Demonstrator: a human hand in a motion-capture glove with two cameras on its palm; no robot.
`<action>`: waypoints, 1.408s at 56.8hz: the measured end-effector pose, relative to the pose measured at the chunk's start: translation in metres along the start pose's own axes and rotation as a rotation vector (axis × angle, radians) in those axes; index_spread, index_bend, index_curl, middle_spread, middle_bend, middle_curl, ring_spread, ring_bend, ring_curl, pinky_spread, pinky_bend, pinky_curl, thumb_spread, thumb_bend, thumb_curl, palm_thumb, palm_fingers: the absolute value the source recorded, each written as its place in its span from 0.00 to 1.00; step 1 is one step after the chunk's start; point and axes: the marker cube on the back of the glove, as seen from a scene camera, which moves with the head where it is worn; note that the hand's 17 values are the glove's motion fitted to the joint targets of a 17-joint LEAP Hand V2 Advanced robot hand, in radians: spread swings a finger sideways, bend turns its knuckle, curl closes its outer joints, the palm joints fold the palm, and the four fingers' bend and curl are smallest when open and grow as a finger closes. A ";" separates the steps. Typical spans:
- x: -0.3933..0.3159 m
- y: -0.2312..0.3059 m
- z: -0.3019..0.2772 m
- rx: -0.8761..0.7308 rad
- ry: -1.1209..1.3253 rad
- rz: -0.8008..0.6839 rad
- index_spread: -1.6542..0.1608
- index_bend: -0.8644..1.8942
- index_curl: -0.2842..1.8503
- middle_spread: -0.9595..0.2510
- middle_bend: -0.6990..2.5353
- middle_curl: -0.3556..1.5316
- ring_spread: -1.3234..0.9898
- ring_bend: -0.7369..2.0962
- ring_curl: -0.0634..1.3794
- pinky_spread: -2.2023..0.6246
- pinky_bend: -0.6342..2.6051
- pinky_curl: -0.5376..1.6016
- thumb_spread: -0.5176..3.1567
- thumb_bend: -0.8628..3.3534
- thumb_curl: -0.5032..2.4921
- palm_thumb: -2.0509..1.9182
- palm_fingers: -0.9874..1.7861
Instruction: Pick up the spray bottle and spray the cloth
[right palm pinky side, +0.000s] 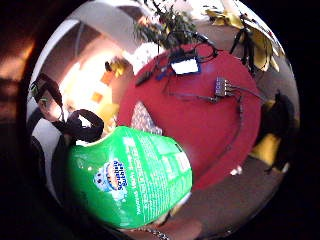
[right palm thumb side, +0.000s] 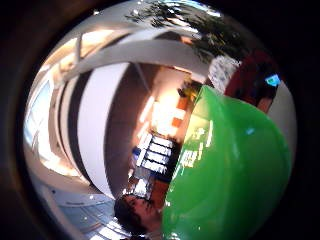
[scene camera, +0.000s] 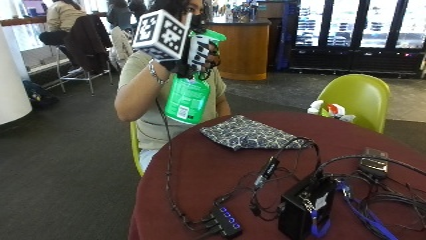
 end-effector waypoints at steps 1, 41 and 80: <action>-0.003 -0.002 0.001 -0.055 0.033 0.001 0.76 0.46 0.37 0.61 0.38 0.46 0.48 0.46 0.36 0.67 0.31 0.43 0.25 0.20 0.39 0.75 0.86; 0.102 0.023 0.205 -0.939 0.967 0.417 0.76 0.46 0.40 0.62 0.40 0.47 0.48 0.47 0.37 0.67 0.33 0.43 0.22 0.20 0.43 0.75 0.85; -0.075 -0.055 0.296 -0.124 -0.179 -0.219 0.76 0.45 0.41 0.63 0.39 0.46 0.49 0.47 0.37 0.68 0.33 0.43 0.24 0.20 0.44 0.74 0.84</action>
